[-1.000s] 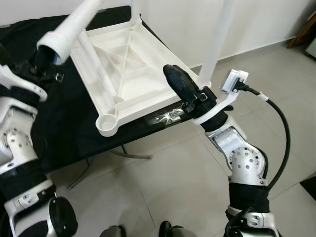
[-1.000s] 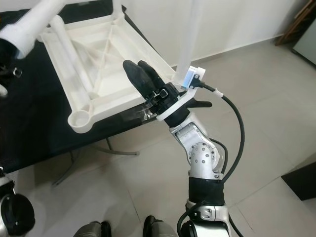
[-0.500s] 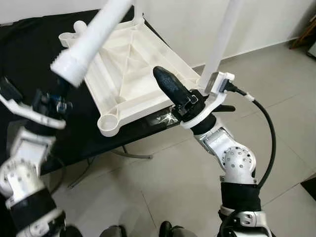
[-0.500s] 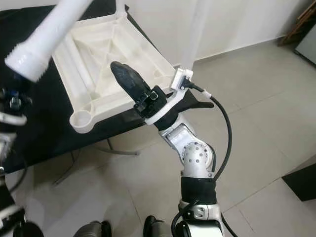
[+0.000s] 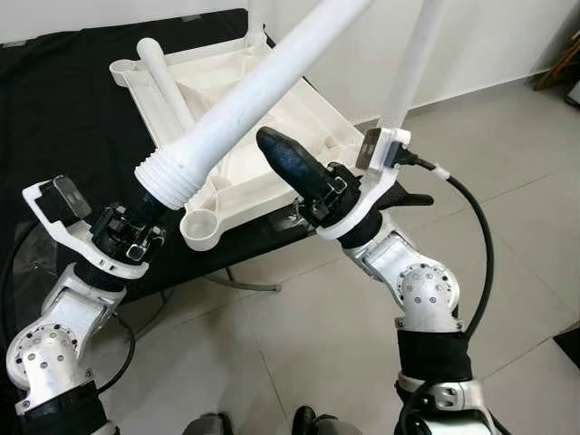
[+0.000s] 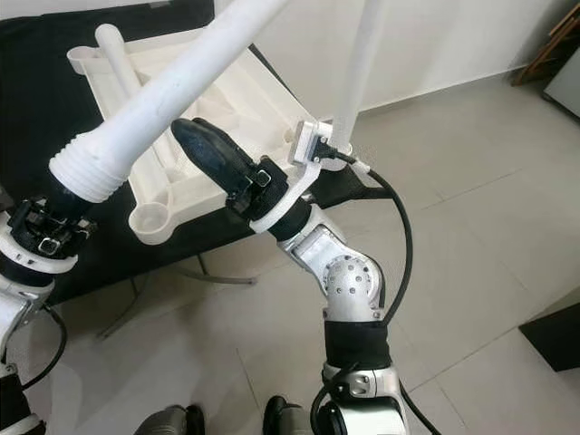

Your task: Building children table

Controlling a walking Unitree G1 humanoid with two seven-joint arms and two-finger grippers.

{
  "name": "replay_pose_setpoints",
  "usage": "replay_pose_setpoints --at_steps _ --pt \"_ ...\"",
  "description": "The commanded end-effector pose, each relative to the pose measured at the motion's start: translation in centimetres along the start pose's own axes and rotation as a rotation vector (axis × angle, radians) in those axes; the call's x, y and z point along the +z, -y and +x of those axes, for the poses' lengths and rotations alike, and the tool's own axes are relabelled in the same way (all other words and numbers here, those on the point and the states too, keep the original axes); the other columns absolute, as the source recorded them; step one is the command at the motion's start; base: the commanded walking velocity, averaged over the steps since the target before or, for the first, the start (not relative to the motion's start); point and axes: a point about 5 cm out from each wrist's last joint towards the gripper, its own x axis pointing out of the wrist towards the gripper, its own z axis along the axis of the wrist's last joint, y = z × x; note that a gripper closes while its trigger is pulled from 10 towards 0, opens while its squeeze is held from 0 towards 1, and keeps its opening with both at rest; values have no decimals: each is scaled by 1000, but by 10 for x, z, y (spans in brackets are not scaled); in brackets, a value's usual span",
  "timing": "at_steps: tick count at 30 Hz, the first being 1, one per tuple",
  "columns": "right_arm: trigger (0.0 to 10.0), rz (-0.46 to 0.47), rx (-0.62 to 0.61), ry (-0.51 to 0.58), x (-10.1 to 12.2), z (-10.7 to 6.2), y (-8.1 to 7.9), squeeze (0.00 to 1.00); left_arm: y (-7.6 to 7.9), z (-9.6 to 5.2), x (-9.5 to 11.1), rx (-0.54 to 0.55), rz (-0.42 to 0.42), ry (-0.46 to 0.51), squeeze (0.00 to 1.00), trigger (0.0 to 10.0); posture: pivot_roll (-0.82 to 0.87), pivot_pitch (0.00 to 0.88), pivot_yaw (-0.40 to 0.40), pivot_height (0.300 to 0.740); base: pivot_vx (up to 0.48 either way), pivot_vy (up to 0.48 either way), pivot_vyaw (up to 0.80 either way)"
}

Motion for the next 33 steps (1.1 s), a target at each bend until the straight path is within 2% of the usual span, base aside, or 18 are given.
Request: replay_pose_setpoints --at_steps 1,10,17,23,24,25,33 --pt "10000 9 20 -4 -3 3 -1 0 6 0 -3 -51 -13 -24 0 10000 59 192 -75 740 0 0 0" --pt "10000 8 103 -29 -5 14 -10 0 13 -1 -21 -75 -47 -106 0 10000 56 192 -74 740 0 0 0" --pt "10000 -3 118 -42 -8 20 -12 0 17 1 -27 -101 -66 -123 0 10000 57 191 -75 740 0 0 0" --pt "10000 2 148 -46 -11 23 -16 0 22 2 -39 -123 -86 -177 0 10000 57 189 -75 740 0 0 0" --pt "5373 4 156 -47 -11 23 -16 0 22 2 -41 -123 -88 -184 0 10000 57 189 -75 740 0 0 0" --pt "0 5 162 -48 -11 23 -17 0 23 2 -42 -124 -89 -188 0 10000 55 189 -75 740 0 0 0" --pt "0 12 187 -59 -13 20 -20 0 22 3 -45 -130 -89 -202 0 10000 52 188 -73 740 0 0 0"
